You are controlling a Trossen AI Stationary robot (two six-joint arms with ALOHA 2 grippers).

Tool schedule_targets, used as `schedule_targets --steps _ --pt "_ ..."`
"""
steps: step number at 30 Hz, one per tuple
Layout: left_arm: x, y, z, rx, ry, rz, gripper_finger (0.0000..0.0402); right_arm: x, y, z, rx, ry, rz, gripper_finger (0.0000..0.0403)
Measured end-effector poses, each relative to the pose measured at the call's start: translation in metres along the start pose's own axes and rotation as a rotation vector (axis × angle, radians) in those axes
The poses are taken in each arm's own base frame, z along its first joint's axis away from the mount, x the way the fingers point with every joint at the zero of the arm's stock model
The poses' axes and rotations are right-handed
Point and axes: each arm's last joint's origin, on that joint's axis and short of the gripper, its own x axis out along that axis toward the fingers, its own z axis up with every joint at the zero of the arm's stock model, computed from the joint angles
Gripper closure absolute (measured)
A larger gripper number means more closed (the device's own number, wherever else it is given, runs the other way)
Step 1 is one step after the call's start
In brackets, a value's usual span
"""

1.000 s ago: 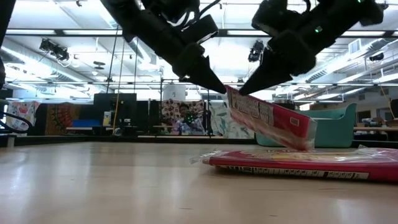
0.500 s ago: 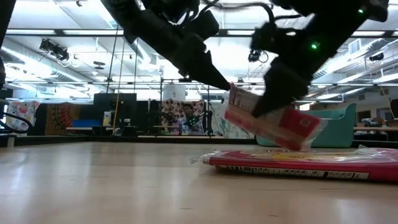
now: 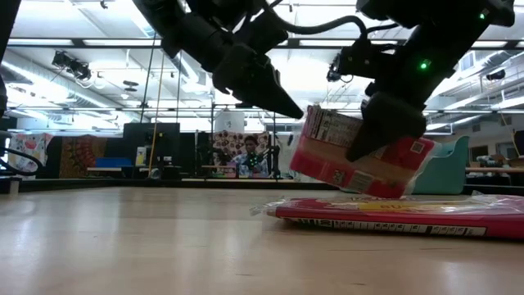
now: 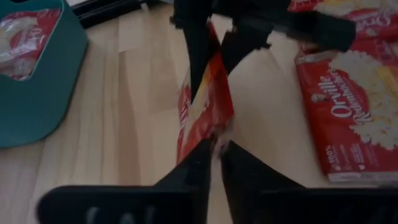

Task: Sort popcorn bags into baskets
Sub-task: Put the popcorn bag into the blue bin

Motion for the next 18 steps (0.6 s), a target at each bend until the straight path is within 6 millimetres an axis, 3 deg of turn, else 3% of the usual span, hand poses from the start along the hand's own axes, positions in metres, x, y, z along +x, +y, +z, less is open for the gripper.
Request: schedule_targets --steps 7,18 --pt "-0.022 0.013 -0.001 0.000 0.023 0.046 0.0290 -0.021 -0.021 0.000 -0.009 0.037 -0.012 0.0361" --pt "-0.078 0.037 -0.024 -0.079 -0.279 0.130 0.0292 -0.064 -0.074 0.003 -0.076 -0.050 -0.205 0.0371"
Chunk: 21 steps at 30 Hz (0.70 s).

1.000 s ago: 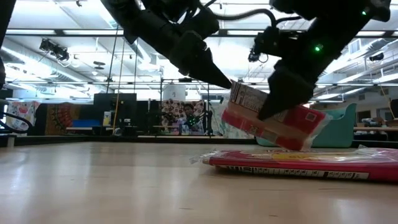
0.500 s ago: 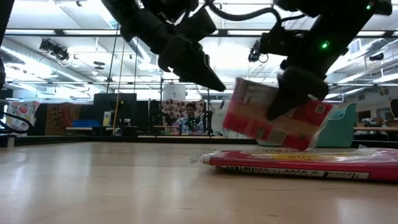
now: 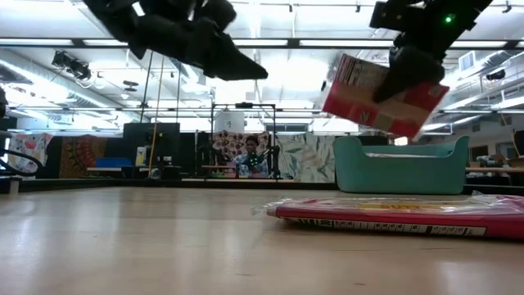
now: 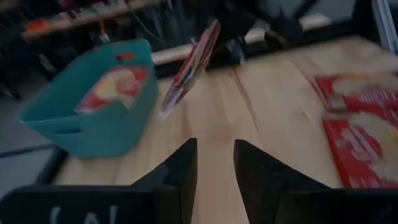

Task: Sort popcorn bags into baskets
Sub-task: Put the popcorn bag into the blue bin

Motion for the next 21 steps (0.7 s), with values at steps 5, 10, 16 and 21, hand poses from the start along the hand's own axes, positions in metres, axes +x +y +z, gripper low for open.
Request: schedule_targets --steps 5,10,16,21 --pt "-0.018 0.009 -0.002 -0.018 -0.120 0.009 0.0292 0.002 -0.026 -0.002 -0.058 0.045 -0.059 0.0367" --pt "-0.028 0.014 -0.006 -0.064 -0.220 -0.030 0.0292 0.007 -0.046 -0.009 -0.279 0.125 -0.197 0.0368" --pt "-0.029 0.011 -0.017 -0.117 -0.209 -0.097 0.0292 0.023 -0.067 -0.017 -0.434 0.256 -0.343 0.0367" --pt "-0.029 0.010 -0.017 -0.153 -0.210 -0.116 0.0292 0.039 -0.079 -0.034 -0.452 0.351 -0.404 0.0367"
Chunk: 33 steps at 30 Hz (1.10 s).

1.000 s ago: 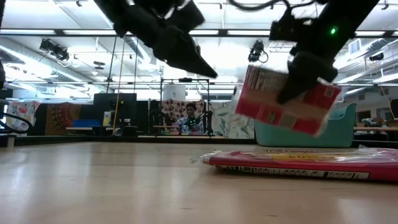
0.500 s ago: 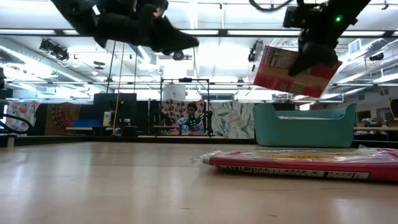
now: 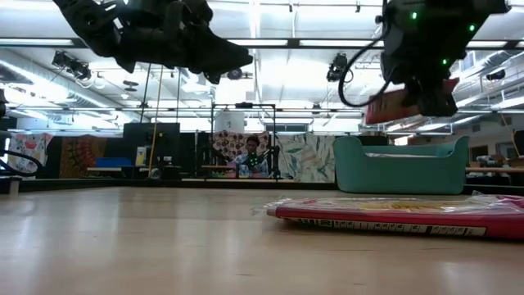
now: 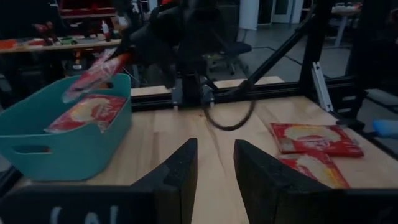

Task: Sort popcorn bags into baskets
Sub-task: Put the popcorn bag into the blue bin

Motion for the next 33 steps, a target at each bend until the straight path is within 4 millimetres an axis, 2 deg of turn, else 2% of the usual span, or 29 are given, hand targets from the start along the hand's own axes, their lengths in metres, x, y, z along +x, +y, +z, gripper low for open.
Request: schedule_targets --steps 8,14,18,23,29,33 --pt "0.000 0.000 0.001 -0.004 -0.010 -0.001 0.0292 0.022 0.016 -0.004 -0.025 -0.010 -0.005 0.0364" --pt "0.000 0.000 0.001 -0.003 -0.011 0.000 0.0292 0.043 0.017 0.002 0.044 0.012 0.035 0.0337" --pt "0.000 0.000 0.000 -0.002 -0.004 -0.001 0.0292 0.055 0.015 0.000 0.091 0.044 0.134 0.0301" --pt "0.000 0.000 0.000 0.001 -0.001 -0.001 0.0292 0.064 0.011 -0.004 0.117 0.086 0.170 0.0239" --pt "0.000 0.000 -0.001 0.000 0.005 -0.001 0.0292 0.066 0.012 -0.005 0.143 0.092 0.224 0.0173" --pt "0.000 0.000 -0.001 0.000 0.008 -0.002 0.0292 0.067 0.008 -0.005 0.167 0.106 0.304 0.0146"
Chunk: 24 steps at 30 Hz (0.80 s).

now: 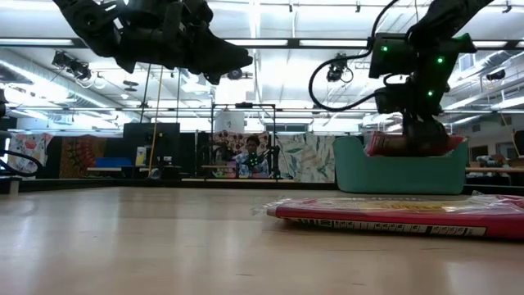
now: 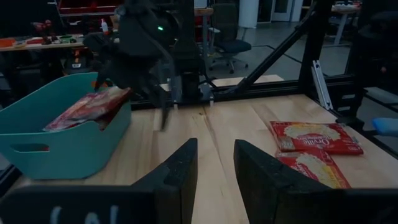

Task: Sort popcorn bags into baskets
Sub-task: Put the popcorn bag into the blue bin

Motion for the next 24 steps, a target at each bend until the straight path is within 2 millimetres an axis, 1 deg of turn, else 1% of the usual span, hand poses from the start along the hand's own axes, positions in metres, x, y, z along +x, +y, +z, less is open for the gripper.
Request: schedule_targets --steps 3,6,8,11,12,16,21,24 --pt "0.000 0.000 0.000 0.002 0.001 0.000 0.0292 0.003 -0.011 -0.001 0.044 0.044 -0.073 0.0141" --pt "0.000 0.000 0.000 0.001 0.001 0.000 0.0292 0.005 -0.017 0.001 0.041 0.056 -0.128 0.0143" --pt "0.000 0.000 0.000 0.001 0.001 0.000 0.0292 0.005 -0.016 0.004 0.025 0.030 -0.085 0.0145" --pt "0.000 0.000 0.000 0.001 0.001 0.000 0.0292 0.004 -0.012 0.008 -0.030 -0.025 0.043 0.0146" --pt "0.000 0.000 0.000 0.001 0.001 0.000 0.0292 0.004 -0.012 0.008 -0.042 -0.029 0.052 0.0146" --pt "0.000 0.000 -0.001 -0.003 0.012 -0.001 0.0292 0.005 -0.015 0.005 -0.011 0.011 -0.039 0.0146" --pt "0.000 0.000 -0.002 -0.002 0.022 -0.002 0.0292 0.000 -0.007 0.006 0.018 -0.019 0.074 0.0146" --pt "0.000 -0.001 -0.004 0.001 0.044 -0.014 0.0292 -0.011 -0.004 0.006 0.019 -0.026 0.087 0.0147"
